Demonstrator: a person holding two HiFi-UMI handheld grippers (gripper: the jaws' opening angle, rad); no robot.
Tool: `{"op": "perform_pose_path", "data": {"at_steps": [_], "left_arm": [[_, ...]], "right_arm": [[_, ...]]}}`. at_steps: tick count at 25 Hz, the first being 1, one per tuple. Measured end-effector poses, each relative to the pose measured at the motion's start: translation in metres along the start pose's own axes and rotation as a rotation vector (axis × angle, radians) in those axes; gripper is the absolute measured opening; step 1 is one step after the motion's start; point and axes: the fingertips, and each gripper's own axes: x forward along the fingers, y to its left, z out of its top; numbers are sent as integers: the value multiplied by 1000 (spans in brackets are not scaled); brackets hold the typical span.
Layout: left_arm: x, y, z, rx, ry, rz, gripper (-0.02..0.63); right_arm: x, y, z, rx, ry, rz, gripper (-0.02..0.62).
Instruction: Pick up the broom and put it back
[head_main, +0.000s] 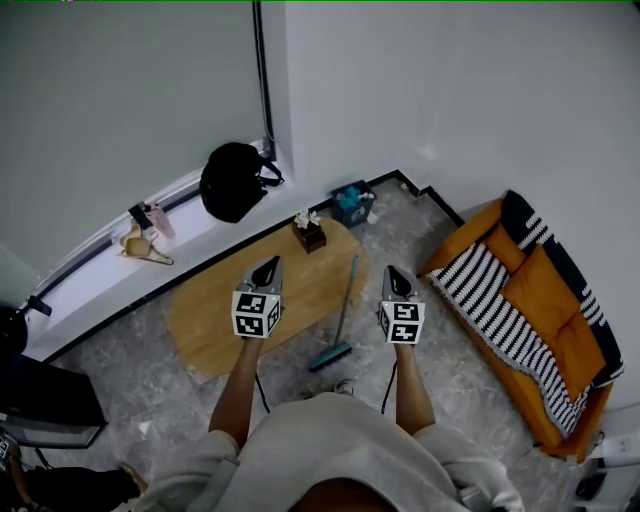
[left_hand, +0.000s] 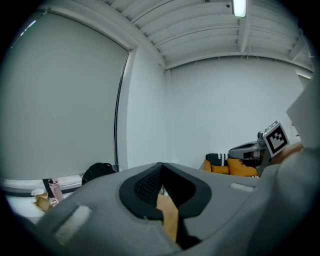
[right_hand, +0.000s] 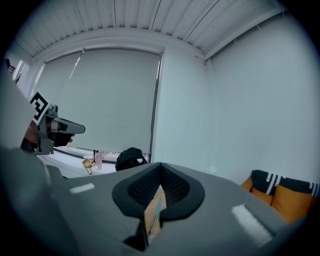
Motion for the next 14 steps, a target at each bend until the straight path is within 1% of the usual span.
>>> {"op": "perform_pose_path", "data": {"at_steps": [14], "left_arm": [[-3, -1, 1, 3, -4, 4, -4]], "right_arm": [[-2, 3, -2, -3, 4, 11, 0]]}}
